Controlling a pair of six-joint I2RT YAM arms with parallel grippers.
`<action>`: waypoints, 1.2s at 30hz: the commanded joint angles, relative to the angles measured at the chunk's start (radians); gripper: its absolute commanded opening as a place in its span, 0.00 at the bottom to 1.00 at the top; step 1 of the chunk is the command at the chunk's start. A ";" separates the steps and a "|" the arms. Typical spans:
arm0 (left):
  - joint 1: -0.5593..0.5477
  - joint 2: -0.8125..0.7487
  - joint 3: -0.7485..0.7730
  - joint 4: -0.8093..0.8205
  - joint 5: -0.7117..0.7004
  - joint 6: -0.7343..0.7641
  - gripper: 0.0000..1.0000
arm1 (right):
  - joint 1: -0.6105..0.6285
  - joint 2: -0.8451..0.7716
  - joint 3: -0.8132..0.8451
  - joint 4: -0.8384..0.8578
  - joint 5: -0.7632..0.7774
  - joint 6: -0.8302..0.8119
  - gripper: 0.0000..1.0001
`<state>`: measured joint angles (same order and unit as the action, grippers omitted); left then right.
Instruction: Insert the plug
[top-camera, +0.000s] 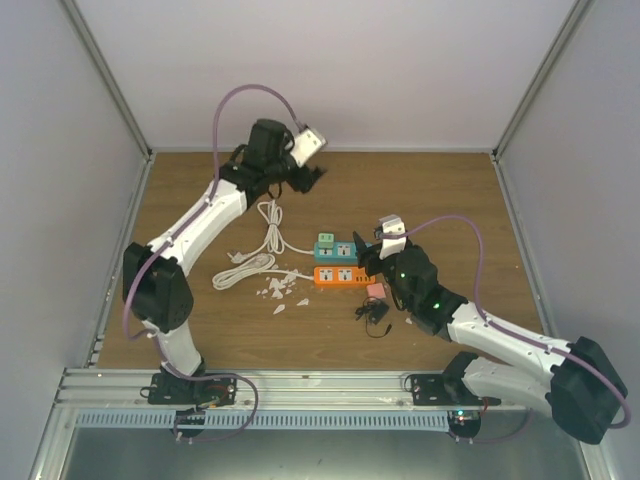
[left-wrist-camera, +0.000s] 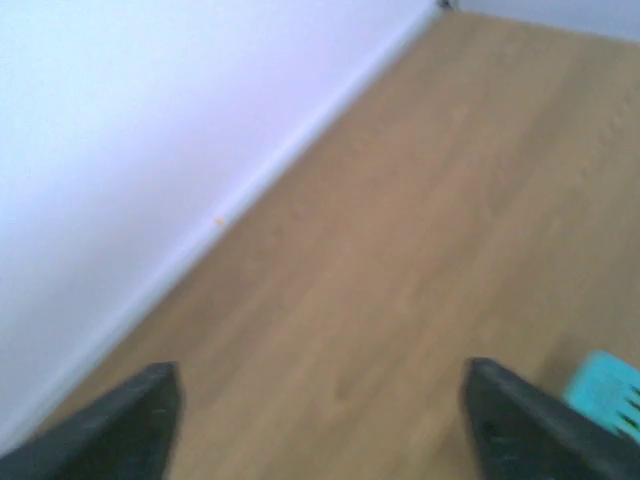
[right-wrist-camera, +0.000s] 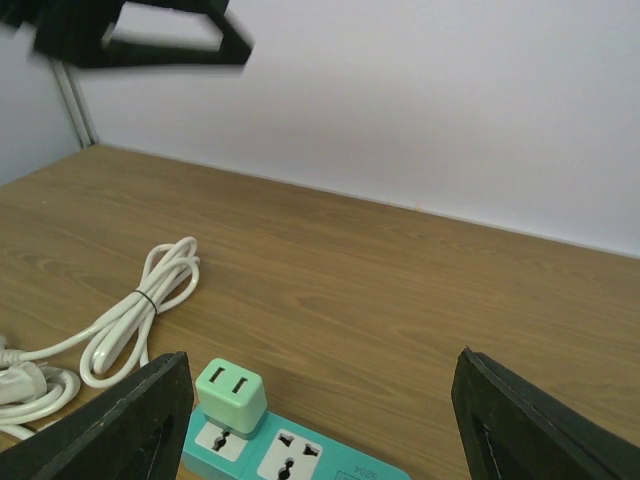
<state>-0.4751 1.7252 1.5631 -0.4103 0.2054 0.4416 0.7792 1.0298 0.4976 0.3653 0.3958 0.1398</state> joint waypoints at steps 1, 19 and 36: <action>0.026 0.136 0.146 -0.098 0.028 -0.301 0.59 | -0.005 0.012 0.024 0.003 0.023 0.010 0.74; -0.151 -0.137 -0.552 0.541 -0.359 -0.687 0.00 | -0.006 -0.001 0.016 -0.011 0.137 0.051 0.75; -0.279 -0.005 -0.592 0.706 -0.477 -0.720 0.00 | -0.008 0.011 0.020 -0.011 0.141 0.054 0.75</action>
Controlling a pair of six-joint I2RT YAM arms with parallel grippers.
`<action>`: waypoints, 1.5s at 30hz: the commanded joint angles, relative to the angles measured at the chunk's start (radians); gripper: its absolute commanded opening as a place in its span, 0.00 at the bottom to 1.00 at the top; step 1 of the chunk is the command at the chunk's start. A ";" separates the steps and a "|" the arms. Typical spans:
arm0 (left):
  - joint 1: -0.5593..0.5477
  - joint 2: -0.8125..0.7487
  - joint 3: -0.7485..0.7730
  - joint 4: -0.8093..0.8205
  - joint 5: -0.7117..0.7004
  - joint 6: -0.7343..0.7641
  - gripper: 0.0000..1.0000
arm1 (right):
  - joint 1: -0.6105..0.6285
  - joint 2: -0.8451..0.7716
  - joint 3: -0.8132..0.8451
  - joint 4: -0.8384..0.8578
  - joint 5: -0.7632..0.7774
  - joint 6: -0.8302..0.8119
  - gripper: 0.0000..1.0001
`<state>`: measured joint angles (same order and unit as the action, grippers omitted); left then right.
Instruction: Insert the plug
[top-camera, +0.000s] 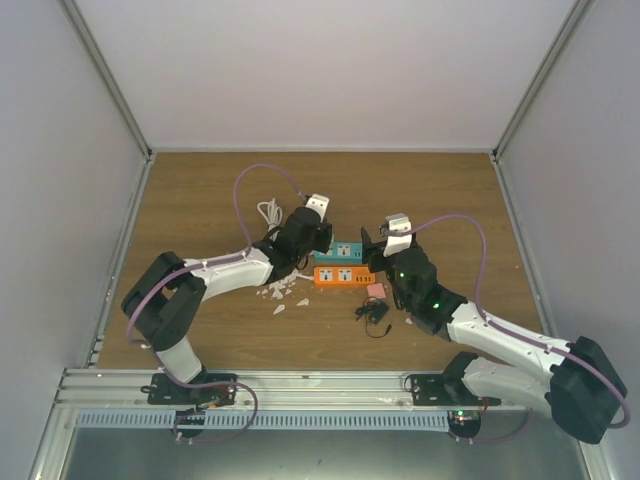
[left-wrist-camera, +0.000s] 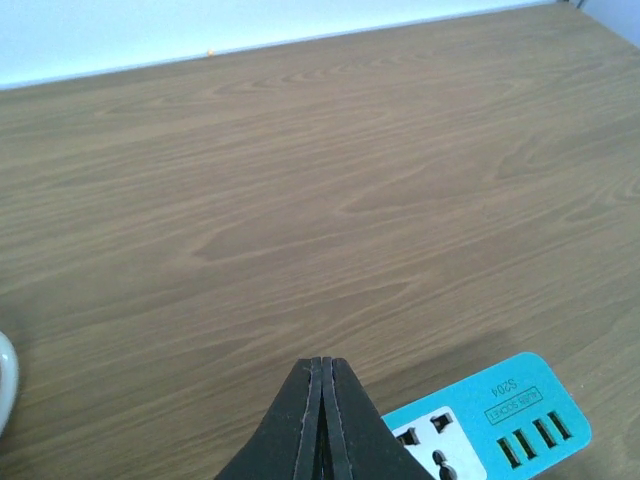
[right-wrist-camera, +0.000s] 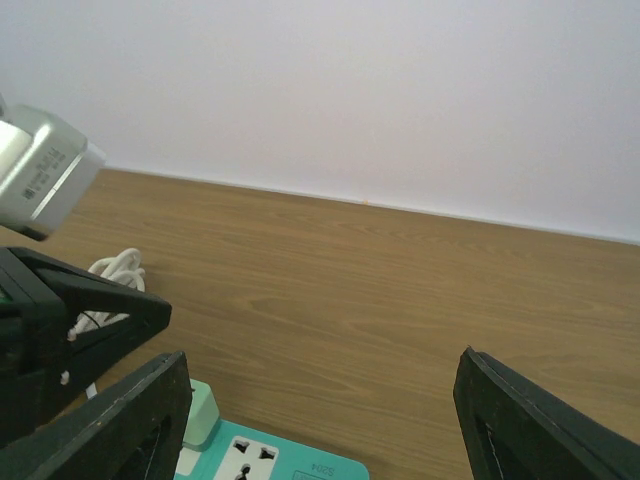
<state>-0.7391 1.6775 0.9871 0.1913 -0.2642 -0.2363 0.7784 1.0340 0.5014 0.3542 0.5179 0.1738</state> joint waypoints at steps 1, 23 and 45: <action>-0.022 0.057 -0.020 0.111 -0.003 -0.047 0.00 | -0.007 0.006 0.017 -0.002 0.017 0.021 0.75; -0.062 -0.006 0.056 0.059 -0.073 -0.020 0.00 | -0.007 -0.070 -0.022 0.008 0.047 0.051 0.99; -0.052 0.093 0.027 -0.012 -0.020 -0.040 0.00 | -0.008 -0.021 0.005 -0.015 0.044 0.053 0.99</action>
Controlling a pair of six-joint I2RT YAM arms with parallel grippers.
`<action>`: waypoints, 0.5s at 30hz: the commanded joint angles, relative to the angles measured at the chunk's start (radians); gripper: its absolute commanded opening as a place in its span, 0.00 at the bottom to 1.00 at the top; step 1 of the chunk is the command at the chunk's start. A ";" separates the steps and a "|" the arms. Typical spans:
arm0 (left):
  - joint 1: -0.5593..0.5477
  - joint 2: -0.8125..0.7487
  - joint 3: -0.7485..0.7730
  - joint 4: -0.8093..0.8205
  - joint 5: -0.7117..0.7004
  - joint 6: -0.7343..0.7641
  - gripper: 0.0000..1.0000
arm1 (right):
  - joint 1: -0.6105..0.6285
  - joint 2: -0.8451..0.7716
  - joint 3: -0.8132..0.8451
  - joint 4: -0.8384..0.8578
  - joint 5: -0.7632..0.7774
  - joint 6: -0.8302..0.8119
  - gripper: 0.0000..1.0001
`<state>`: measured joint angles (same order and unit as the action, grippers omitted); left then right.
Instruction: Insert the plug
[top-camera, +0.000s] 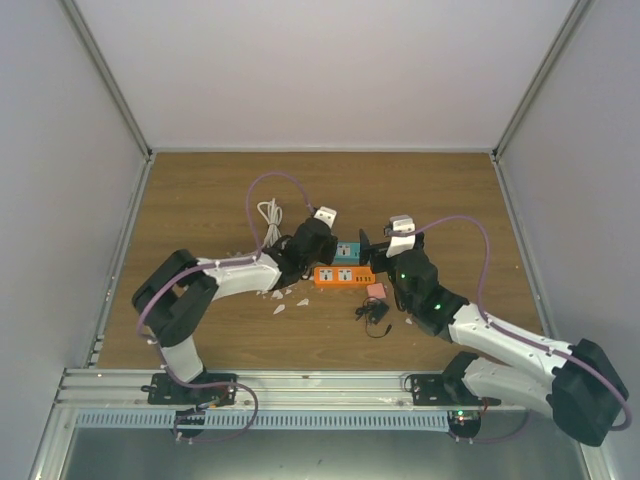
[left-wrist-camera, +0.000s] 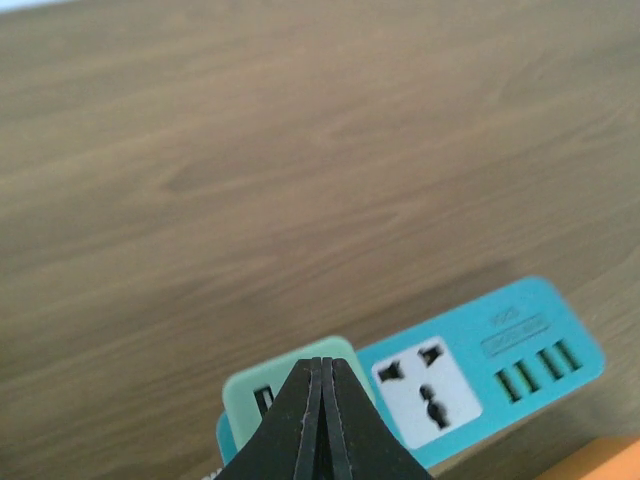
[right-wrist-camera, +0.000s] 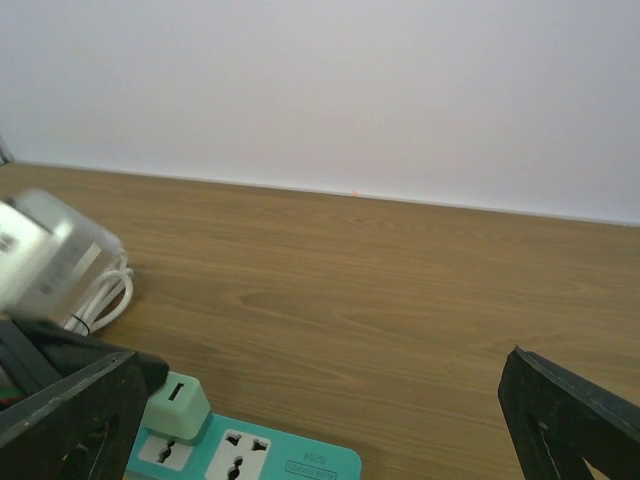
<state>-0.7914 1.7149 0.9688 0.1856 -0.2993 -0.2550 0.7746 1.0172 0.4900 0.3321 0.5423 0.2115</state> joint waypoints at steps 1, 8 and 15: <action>0.000 0.073 0.058 -0.022 0.012 -0.021 0.00 | -0.004 -0.005 0.016 0.007 0.018 0.015 1.00; 0.000 0.108 0.095 -0.057 0.003 -0.009 0.00 | -0.004 -0.030 0.008 0.007 0.019 0.019 1.00; 0.000 -0.061 0.094 -0.099 -0.017 0.020 0.05 | -0.003 -0.040 0.002 0.009 0.012 0.022 1.00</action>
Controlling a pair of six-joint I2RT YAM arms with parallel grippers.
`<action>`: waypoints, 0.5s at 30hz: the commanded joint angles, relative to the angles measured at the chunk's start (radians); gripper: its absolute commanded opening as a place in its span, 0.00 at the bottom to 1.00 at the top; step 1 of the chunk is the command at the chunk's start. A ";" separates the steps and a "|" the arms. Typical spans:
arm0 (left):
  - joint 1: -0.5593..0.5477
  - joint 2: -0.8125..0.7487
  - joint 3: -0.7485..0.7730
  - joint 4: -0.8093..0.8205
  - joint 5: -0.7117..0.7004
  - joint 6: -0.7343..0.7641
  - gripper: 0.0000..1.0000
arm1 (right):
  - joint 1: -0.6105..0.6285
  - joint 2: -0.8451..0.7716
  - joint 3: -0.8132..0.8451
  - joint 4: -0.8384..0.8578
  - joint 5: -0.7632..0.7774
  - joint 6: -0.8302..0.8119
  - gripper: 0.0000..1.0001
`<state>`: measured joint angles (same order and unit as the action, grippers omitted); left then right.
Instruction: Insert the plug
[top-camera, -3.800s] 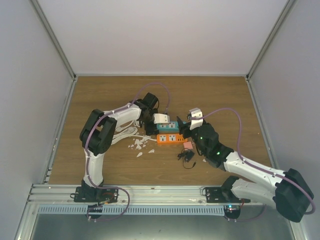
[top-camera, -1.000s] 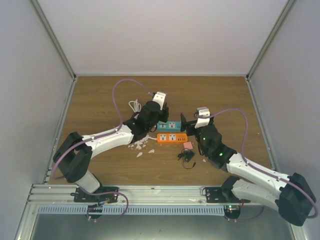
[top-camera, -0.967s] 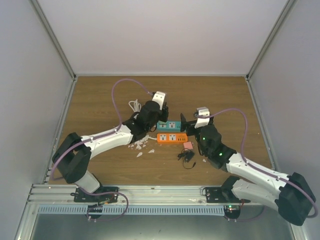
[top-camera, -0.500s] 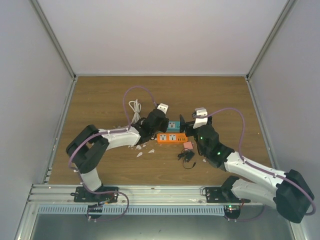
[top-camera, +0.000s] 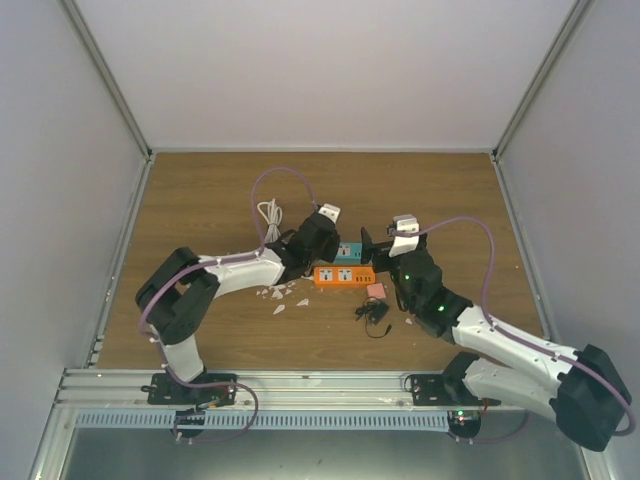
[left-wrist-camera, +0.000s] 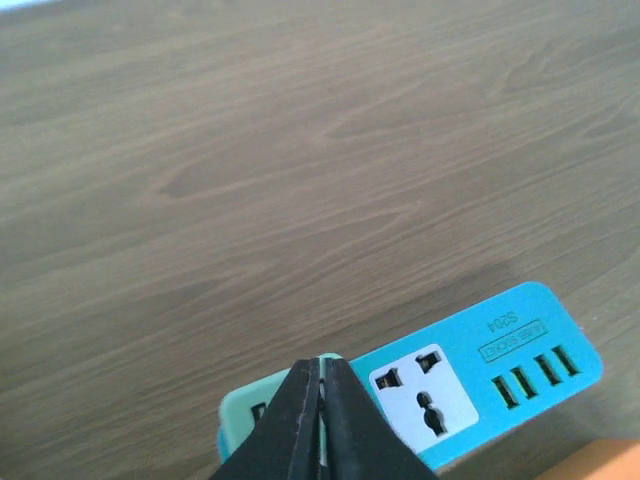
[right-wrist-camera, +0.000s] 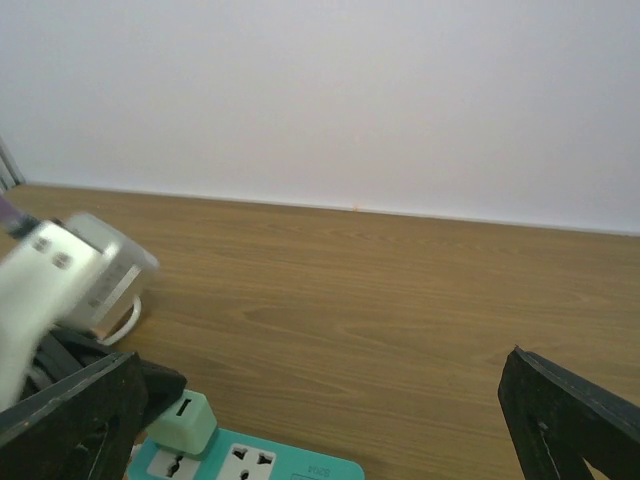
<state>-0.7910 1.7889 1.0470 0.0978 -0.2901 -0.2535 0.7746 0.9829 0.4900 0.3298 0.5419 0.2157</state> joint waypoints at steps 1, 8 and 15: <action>-0.001 -0.170 0.008 -0.023 -0.033 0.025 0.16 | -0.004 0.005 0.008 0.008 0.013 0.021 1.00; 0.003 -0.455 -0.130 -0.039 -0.035 0.068 0.96 | -0.003 0.197 0.139 -0.130 0.063 0.086 0.99; 0.021 -0.556 -0.209 -0.002 0.050 0.048 0.99 | -0.004 0.262 0.272 -0.337 0.105 0.168 1.00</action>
<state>-0.7826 1.2495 0.8913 0.0502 -0.2989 -0.1986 0.7742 1.2610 0.6930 0.1303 0.6067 0.3119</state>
